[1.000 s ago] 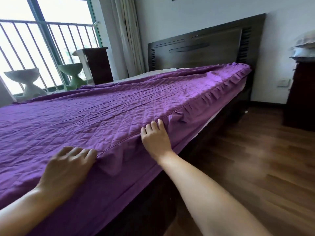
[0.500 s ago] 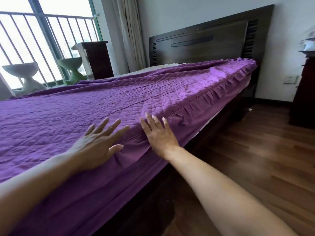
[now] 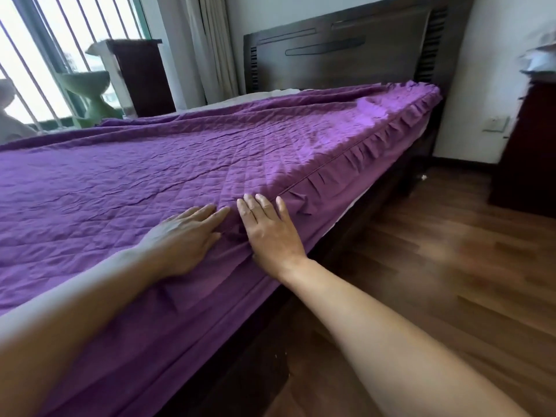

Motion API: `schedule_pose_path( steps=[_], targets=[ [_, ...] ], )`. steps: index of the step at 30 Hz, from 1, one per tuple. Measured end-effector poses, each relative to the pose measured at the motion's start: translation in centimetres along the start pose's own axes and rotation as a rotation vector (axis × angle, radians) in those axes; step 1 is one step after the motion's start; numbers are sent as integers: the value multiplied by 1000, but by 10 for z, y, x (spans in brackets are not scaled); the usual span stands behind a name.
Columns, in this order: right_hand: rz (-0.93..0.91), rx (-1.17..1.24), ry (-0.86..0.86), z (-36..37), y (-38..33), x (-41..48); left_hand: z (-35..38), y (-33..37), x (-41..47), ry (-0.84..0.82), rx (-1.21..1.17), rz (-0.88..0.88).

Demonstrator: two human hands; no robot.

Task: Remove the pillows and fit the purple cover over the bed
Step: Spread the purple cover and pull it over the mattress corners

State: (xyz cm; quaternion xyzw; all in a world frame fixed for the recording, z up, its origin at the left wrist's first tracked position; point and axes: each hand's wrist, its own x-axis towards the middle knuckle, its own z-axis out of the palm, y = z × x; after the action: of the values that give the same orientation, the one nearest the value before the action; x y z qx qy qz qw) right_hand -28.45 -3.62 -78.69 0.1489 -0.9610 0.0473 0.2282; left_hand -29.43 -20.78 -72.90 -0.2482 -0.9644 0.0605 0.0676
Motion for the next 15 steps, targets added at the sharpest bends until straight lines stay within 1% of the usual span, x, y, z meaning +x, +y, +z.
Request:
schedule_pose_path(
  steps=[4,10,13,15],
  targets=[
    [179,82,-14,-15,44,-4,-1,33,39,62,-23,55],
    [306,141,-141,-53,134,-5,-38,90,109,-105,-20,121],
    [359,143,-183,-68,176,-1,-59,110,143,-111,-24,126],
    [430,153,-221,-69,199,2,-62,119,162,-118,-42,135]
  ],
)
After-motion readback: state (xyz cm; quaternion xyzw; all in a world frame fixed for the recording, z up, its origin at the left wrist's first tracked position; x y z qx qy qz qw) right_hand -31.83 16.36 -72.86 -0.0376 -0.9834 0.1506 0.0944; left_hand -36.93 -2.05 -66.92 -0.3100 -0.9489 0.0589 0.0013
